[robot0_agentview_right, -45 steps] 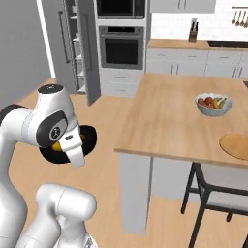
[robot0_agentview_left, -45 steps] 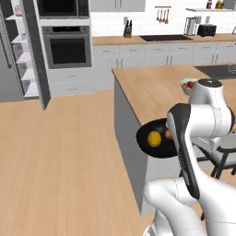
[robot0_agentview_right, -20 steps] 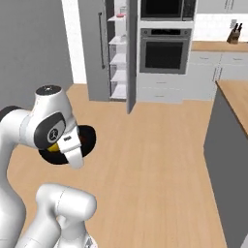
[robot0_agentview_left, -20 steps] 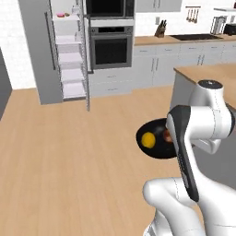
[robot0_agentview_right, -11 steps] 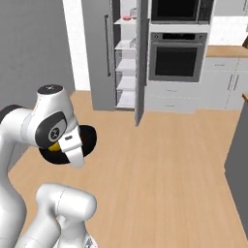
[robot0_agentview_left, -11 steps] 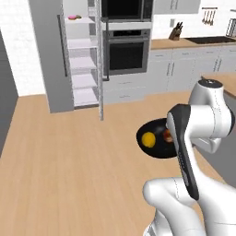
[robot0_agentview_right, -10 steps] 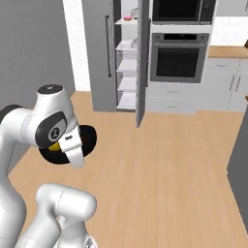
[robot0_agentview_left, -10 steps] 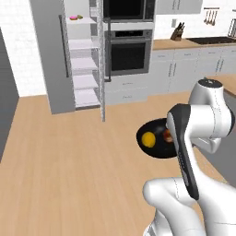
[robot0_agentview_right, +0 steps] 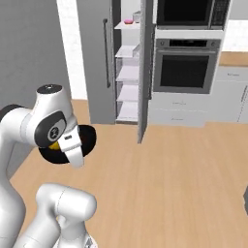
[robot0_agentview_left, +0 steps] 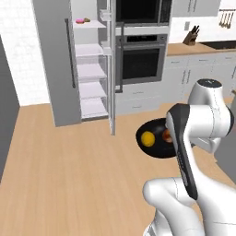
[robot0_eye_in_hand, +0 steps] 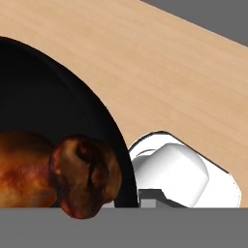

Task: Pick the chicken drumstick and lemon from their plates and place them in the bowl. Then put the bowl in the fridge.

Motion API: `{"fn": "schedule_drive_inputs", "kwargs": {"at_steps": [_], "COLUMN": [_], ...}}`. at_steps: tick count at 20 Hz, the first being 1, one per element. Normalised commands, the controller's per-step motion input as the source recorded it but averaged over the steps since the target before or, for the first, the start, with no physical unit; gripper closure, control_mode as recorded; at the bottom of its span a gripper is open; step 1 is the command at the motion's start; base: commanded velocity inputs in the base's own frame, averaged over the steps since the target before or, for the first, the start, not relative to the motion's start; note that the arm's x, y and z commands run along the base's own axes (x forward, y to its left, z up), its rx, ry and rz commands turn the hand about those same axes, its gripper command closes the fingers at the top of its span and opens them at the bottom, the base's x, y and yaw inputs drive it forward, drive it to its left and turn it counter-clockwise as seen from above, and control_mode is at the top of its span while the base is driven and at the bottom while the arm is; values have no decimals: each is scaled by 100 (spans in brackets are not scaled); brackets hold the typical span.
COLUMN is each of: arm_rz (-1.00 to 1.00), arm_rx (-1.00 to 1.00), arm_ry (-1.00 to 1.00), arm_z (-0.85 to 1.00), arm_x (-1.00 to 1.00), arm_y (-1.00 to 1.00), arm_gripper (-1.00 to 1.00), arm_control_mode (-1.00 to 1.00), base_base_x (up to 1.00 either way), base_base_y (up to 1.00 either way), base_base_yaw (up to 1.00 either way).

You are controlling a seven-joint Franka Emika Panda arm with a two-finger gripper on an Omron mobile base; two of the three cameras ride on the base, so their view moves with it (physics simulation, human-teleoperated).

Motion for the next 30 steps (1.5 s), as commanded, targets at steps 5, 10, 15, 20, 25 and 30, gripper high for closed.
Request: {"fn": "schedule_drive_inputs", "kwargs": {"at_steps": [5, 10, 15, 20, 25, 30], "arm_rz": [0, 0, 0, 0, 0, 0], "arm_rx": [0, 0, 0, 0, 0, 0], "arm_ry": [0, 0, 0, 0, 0, 0], "arm_z": [0, 0, 0, 0, 0, 0], "arm_x": [0, 0, 0, 0, 0, 0], "arm_y": [0, 0, 0, 0, 0, 0], "arm_gripper": [100, 100, 100, 100, 100, 100], "arm_control_mode": [100, 100, 100, 100, 100, 100], "base_base_x": [100, 100, 100, 100, 100, 100], "base_base_y": [45, 60, 56, 51, 4, 2], "base_base_yaw": [-5, -7, -8, -9, -3, -1]}}
